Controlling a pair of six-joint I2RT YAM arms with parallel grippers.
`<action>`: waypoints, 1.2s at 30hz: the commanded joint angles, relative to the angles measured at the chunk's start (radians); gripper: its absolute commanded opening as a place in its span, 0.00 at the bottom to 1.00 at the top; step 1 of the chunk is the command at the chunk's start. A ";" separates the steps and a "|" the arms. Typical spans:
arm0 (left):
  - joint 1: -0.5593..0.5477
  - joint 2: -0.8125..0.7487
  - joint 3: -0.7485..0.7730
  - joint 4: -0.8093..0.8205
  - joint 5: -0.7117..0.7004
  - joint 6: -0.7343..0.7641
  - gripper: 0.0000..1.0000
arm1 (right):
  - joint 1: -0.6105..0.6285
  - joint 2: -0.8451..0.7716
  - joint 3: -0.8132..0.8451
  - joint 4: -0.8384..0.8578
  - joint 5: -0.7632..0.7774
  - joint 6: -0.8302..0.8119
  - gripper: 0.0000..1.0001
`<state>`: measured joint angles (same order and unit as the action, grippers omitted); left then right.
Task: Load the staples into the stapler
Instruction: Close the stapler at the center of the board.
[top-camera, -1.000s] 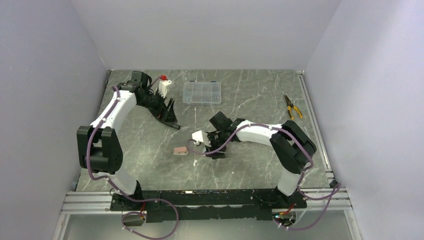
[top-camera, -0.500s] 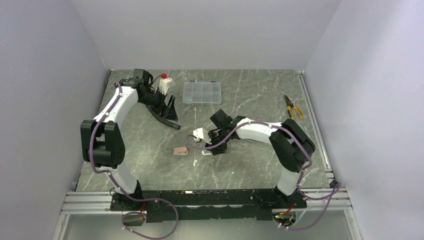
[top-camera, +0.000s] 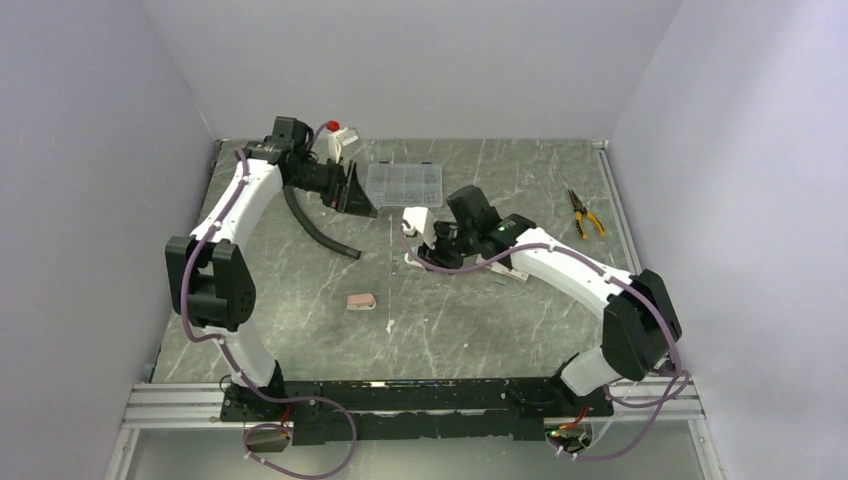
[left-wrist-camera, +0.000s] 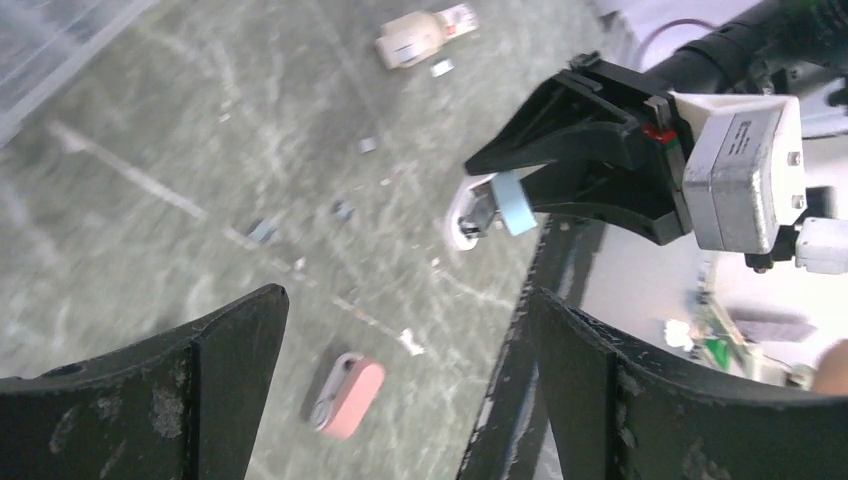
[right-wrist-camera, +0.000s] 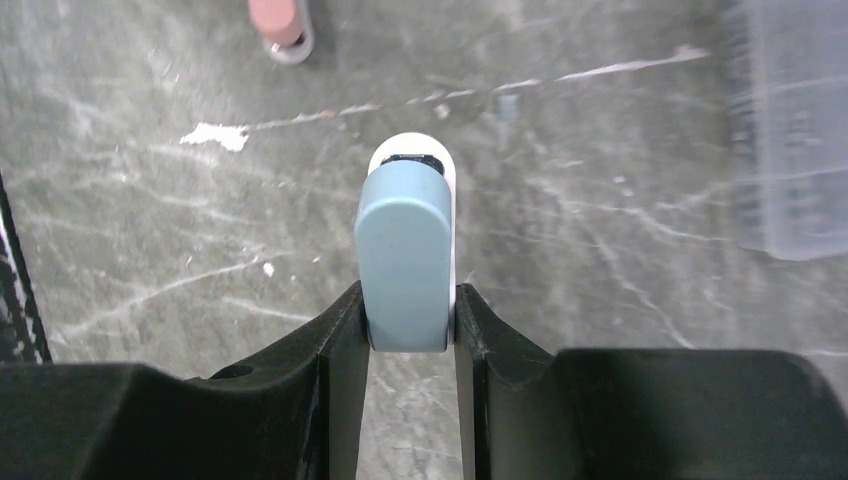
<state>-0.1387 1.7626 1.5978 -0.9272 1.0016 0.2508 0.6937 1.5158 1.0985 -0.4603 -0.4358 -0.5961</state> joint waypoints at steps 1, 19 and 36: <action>-0.055 0.038 0.029 0.078 0.210 -0.199 0.95 | -0.011 -0.071 0.066 0.016 0.024 0.072 0.00; -0.266 0.225 0.009 0.132 0.383 -0.377 0.93 | -0.011 -0.098 0.072 -0.001 0.070 0.105 0.00; -0.327 0.305 0.020 0.034 0.378 -0.294 0.83 | -0.011 -0.118 0.037 0.013 0.110 0.078 0.00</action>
<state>-0.4561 2.0701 1.6028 -0.8783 1.3403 -0.0666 0.6834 1.4414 1.1477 -0.5083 -0.3405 -0.5083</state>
